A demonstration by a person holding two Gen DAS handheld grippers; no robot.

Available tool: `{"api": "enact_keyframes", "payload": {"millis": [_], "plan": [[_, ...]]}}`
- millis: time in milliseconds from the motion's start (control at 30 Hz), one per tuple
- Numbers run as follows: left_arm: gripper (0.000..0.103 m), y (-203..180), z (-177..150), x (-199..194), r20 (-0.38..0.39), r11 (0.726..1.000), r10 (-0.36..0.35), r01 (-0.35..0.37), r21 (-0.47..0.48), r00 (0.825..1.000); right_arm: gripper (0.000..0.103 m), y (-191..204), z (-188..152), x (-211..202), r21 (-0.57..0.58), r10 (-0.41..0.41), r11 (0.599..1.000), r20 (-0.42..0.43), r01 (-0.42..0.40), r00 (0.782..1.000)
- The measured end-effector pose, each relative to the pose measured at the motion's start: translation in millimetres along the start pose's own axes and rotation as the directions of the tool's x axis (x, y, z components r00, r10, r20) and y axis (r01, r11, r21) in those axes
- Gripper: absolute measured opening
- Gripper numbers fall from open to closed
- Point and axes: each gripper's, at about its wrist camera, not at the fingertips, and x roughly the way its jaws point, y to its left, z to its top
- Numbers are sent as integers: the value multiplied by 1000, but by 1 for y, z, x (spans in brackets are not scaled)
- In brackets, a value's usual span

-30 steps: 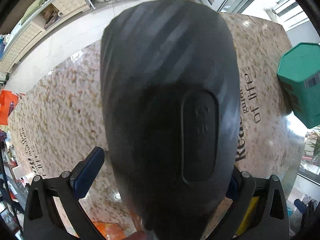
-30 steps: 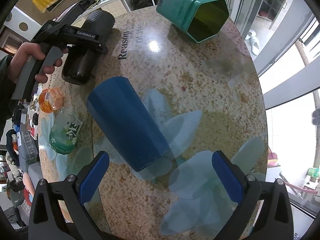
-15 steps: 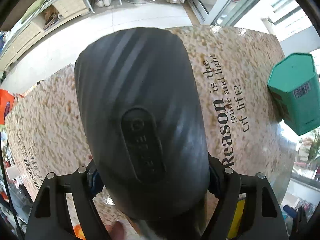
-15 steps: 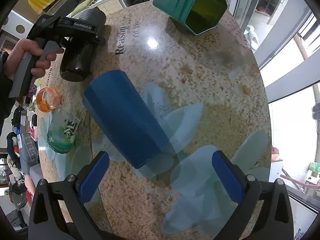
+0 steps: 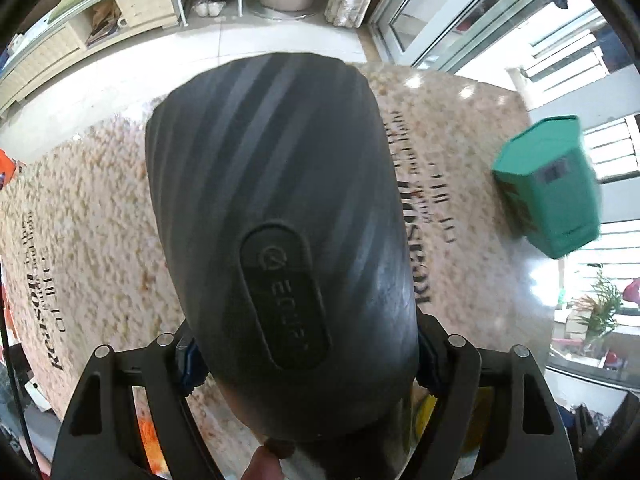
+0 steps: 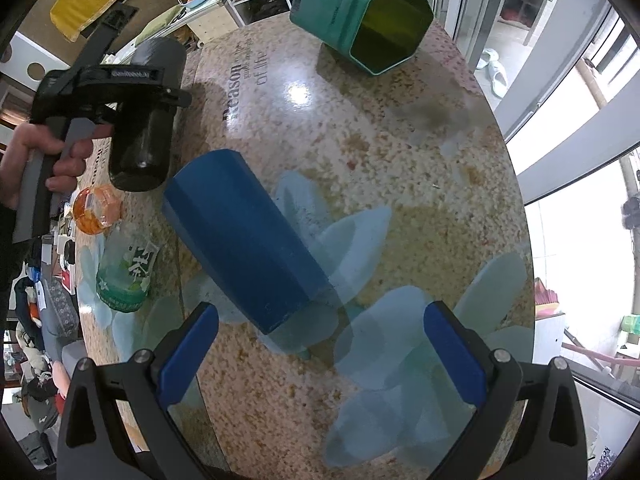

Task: Flip cup upright
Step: 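Lift the black tumbler with the left tool and carry it toward the right tool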

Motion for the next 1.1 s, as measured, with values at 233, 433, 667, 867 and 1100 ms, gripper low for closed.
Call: {"api": "enact_keyframes", "payload": {"millis": [233, 433, 667, 867, 1100], "plan": [[82, -12, -17, -53, 65, 998, -21, 17, 64, 998, 103, 15, -6, -2, -12, 12, 1000, 9, -12, 1000], [82, -16, -52, -94, 101, 994, -21, 10, 109, 995, 103, 22, -12, -13, 1, 8, 1000, 45, -8, 999], [82, -14, -112, -117, 96, 990, -22, 8, 141, 995, 103, 36, -31, -29, 18, 10, 1000, 97, -12, 995], [82, -8, -171, -118, 61, 982, -9, -2, 187, 998, 103, 62, -62, -37, 26, 7, 1000, 133, -11, 991], [82, -3, -238, -118, 30, 970, -24, 16, 242, 999, 103, 85, -99, -39, 49, -5, 999, 159, -3, 987]]}}
